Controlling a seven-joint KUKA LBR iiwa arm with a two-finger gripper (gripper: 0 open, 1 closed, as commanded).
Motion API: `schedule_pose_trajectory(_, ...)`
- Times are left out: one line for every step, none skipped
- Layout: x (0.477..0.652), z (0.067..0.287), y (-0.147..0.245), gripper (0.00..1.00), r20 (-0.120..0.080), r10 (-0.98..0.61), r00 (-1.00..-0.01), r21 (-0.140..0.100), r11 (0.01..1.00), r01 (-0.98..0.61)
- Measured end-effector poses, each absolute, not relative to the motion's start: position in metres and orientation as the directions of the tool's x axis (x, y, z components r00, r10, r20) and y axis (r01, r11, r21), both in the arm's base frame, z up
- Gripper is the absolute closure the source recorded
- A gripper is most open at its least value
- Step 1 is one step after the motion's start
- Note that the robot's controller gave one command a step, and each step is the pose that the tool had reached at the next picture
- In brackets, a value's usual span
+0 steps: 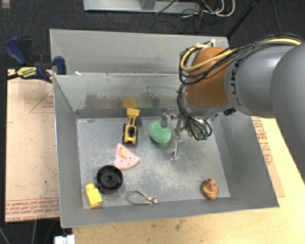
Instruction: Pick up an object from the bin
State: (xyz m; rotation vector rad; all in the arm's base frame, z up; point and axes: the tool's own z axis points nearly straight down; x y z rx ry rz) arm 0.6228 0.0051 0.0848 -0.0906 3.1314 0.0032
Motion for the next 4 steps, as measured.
schedule_pose_trajectory(0.639, 0.072, 0.031, 0.0, -0.004, -0.024, -1.0, -0.001, 1.0, -0.024)
schedule_pose_trajectory(0.646, 0.083, 0.047, 1.0, -0.014, -0.008, -1.0, 0.006, 1.0, -0.008)
schedule_pose_trajectory(0.646, 0.082, 0.042, 1.0, -0.016, -0.005, -1.0, 0.007, 1.0, -0.005)
schedule_pose_trajectory(0.645, 0.082, 0.041, 1.0, -0.016, -0.005, -1.0, 0.007, 1.0, -0.005)
